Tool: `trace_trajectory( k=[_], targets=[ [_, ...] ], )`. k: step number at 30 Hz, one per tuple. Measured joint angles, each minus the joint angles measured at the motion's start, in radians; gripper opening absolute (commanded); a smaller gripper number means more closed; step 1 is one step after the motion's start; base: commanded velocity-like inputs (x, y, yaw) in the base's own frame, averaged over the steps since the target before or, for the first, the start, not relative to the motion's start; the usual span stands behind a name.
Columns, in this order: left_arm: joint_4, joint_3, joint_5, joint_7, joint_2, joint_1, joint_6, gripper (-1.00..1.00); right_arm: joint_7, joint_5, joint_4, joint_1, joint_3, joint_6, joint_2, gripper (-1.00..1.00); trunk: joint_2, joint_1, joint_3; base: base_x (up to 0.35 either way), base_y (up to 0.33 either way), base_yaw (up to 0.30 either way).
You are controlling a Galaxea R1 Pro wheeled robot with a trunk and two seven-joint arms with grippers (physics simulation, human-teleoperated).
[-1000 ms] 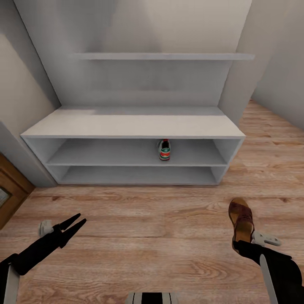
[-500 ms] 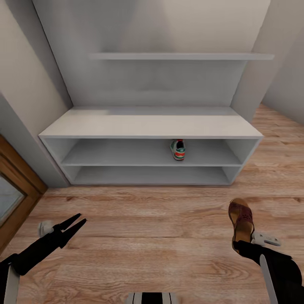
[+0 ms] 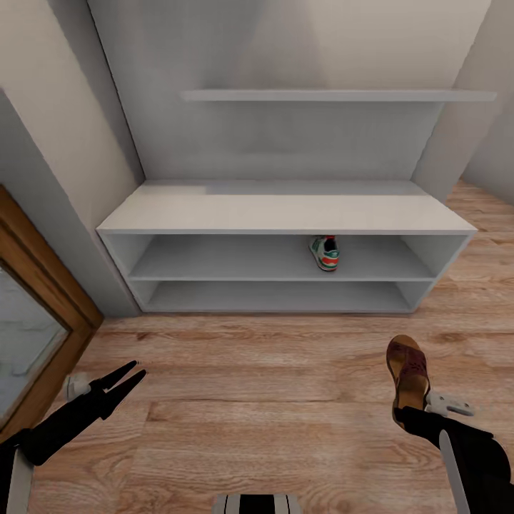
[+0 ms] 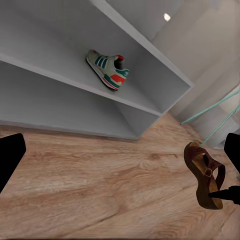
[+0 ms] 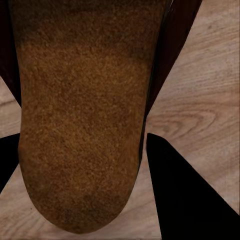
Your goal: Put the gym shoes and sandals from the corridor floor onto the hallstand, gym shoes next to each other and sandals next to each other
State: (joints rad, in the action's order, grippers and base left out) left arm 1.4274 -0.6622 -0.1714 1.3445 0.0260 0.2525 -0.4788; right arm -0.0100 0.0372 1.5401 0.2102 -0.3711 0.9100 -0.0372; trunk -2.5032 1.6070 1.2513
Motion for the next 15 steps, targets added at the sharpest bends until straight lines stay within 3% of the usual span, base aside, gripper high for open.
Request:
trace_trajectory(
  k=[5,15],
  targets=[
    [-0.001,0.0,-0.001,0.0,0.0,0.0,0.0,1.0,0.0,0.0,0.001,0.0,0.0,0.0,0.0,-1.0,0.0,0.0,0.0,0.0,0.186,0.0],
    [-0.001,0.0,-0.002,0.0,0.0,0.0,0.0,1.0,0.0,0.0,0.001,0.0,0.0,0.001,0.0,-1.0,0.0,0.0,0.0,0.0,0.017,0.0]
  ],
)
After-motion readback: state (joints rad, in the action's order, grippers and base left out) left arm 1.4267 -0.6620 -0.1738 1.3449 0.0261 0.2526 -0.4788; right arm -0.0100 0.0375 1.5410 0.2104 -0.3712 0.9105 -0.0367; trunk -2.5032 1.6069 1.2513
